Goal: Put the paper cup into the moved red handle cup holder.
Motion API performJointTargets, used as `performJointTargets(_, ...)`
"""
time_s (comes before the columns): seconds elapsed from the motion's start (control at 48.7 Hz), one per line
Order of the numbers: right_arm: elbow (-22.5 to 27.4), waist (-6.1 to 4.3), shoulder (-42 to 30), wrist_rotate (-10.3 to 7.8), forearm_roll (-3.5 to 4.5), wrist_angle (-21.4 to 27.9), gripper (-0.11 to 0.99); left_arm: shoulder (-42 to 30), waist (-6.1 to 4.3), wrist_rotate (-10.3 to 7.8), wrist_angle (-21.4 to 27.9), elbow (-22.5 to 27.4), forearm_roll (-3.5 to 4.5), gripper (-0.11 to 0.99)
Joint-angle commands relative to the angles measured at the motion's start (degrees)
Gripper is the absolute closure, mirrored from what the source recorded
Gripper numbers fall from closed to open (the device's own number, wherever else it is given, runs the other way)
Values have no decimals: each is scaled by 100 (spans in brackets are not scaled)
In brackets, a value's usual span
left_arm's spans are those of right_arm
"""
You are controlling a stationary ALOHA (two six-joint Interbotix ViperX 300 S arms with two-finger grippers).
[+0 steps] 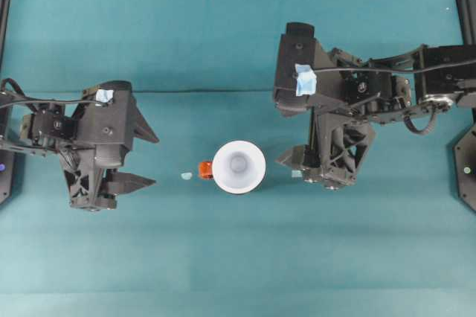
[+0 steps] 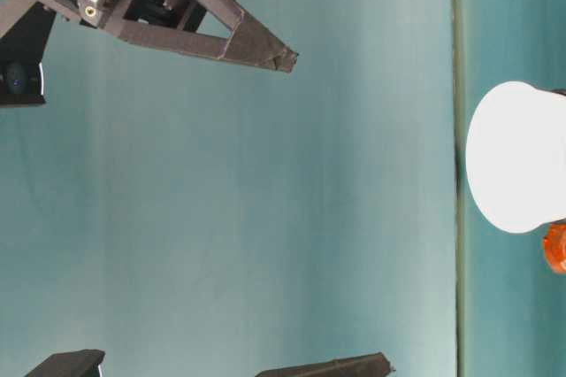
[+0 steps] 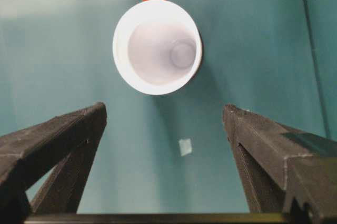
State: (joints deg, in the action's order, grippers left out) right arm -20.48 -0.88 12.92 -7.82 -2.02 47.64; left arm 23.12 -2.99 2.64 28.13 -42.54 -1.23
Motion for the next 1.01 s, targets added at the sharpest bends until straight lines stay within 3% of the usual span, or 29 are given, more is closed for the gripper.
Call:
performJointTargets(0.0, 53, 18, 132, 35, 9, -35, -2, 62, -9, 0, -18, 53, -26, 0)
performJointTargets(0.985, 62, 18, 114, 35, 9, -132, -2, 62, -9, 0, -18, 53, -26, 0)
